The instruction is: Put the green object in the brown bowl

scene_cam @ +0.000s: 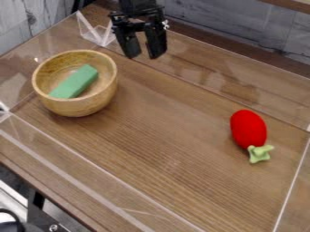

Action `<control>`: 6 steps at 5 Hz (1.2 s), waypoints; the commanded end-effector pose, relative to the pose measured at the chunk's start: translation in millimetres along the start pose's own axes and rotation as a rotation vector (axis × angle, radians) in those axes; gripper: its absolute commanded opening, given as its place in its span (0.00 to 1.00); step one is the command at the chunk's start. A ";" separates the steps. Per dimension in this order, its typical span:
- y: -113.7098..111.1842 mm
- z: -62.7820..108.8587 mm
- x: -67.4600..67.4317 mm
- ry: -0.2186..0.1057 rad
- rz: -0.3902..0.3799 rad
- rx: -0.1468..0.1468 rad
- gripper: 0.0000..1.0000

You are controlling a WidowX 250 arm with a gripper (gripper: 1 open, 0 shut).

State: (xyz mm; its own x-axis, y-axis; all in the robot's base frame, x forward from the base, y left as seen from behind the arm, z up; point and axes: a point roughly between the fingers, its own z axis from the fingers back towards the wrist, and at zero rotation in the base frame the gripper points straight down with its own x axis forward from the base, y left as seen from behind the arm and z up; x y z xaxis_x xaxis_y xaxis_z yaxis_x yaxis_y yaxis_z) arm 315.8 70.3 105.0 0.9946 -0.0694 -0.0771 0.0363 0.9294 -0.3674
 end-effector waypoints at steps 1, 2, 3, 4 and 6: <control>-14.4 15.4 -4.5 -0.067 -0.013 0.044 1.00; -20.3 25.1 -3.7 -0.081 0.006 0.067 1.00; -22.3 33.0 -2.2 -0.084 0.020 0.084 0.00; -25.9 15.6 -5.3 -0.065 0.003 0.092 1.00; -51.5 -2.3 -12.1 -0.080 -0.002 0.124 1.00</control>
State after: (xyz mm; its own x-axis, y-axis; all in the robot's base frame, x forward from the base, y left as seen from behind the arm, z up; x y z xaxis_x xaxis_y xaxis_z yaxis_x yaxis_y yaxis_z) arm 299.7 17.8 105.8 0.9964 -0.0612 -0.0580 0.0434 0.9621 -0.2691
